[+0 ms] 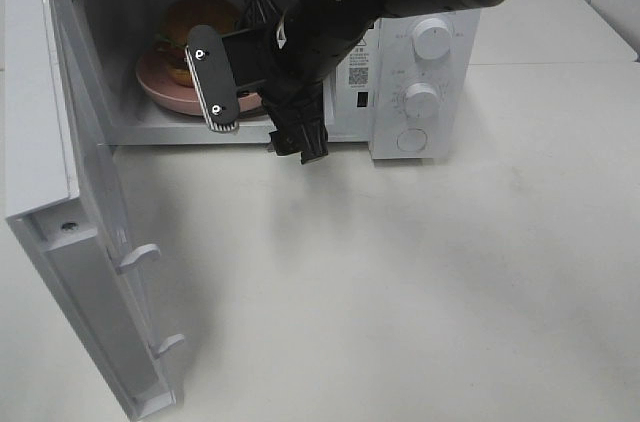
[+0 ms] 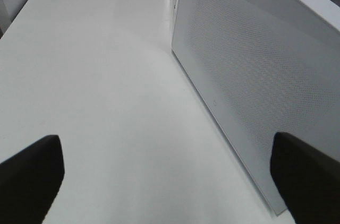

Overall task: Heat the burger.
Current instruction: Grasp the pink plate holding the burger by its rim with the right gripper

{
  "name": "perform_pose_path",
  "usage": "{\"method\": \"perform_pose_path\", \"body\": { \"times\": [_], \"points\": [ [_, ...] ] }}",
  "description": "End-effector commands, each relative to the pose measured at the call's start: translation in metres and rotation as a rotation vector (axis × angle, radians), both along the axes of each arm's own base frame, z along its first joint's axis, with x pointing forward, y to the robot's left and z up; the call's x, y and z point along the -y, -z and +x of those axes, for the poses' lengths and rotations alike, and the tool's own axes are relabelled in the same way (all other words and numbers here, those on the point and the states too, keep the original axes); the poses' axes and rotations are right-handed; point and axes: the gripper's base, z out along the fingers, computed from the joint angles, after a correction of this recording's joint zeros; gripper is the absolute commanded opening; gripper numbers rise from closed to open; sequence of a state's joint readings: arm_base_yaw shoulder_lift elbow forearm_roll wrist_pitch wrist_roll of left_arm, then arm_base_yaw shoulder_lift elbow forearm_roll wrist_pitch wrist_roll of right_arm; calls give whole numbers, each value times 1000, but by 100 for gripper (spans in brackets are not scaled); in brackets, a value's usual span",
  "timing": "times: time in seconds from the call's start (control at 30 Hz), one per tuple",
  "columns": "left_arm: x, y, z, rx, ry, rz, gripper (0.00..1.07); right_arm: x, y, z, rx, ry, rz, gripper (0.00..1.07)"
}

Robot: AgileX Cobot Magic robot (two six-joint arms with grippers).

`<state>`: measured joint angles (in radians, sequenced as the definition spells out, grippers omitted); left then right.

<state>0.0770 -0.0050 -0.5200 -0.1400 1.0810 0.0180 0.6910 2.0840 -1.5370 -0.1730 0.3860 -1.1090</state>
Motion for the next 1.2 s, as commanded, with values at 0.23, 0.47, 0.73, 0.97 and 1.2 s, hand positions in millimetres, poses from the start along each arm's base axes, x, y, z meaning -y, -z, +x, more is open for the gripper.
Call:
{"method": "perform_pose_path", "body": {
  "times": [0.23,0.47,0.73,0.97,1.2],
  "points": [
    [0,0,-2,25,0,-3,98,-17,14,21,-8,26,8,87],
    [0,0,-2,25,0,-3,98,-26,26,33,-21,35,-1,87],
    [0,0,-2,25,0,-3,98,-35,34,45,-26,64,22,85],
    [0,0,-2,25,0,-1,98,-41,42,59,-24,85,55,83],
    [0,0,-2,25,0,-1,98,-44,51,65,-23,89,58,81]
  ]
}}
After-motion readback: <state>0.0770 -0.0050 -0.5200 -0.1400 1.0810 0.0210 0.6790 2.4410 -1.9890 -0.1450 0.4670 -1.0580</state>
